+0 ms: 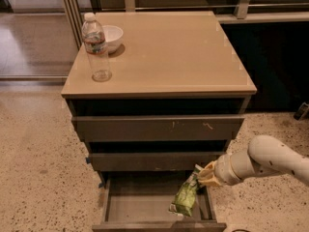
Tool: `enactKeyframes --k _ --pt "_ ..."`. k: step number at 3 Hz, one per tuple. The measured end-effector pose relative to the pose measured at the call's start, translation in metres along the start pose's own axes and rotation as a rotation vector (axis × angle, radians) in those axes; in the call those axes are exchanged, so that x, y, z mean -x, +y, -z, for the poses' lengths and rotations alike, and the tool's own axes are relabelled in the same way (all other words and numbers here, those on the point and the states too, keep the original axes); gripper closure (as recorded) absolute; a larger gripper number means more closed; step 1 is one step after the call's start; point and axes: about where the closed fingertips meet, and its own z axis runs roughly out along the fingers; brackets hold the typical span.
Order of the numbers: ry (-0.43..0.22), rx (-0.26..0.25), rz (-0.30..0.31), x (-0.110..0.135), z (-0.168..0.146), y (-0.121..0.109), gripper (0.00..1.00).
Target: Place green jalapeno chip bag into bottom drawer
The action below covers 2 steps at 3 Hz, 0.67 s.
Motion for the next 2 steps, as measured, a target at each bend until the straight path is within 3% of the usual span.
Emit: enactKeyframes --k 1,2 --pt "-0.015 -0.023 0.02 -0.026 -0.051 -0.007 1.0" --pt "-0.018 -0.001 -0.018 -0.058 -0.116 -0.021 1.0"
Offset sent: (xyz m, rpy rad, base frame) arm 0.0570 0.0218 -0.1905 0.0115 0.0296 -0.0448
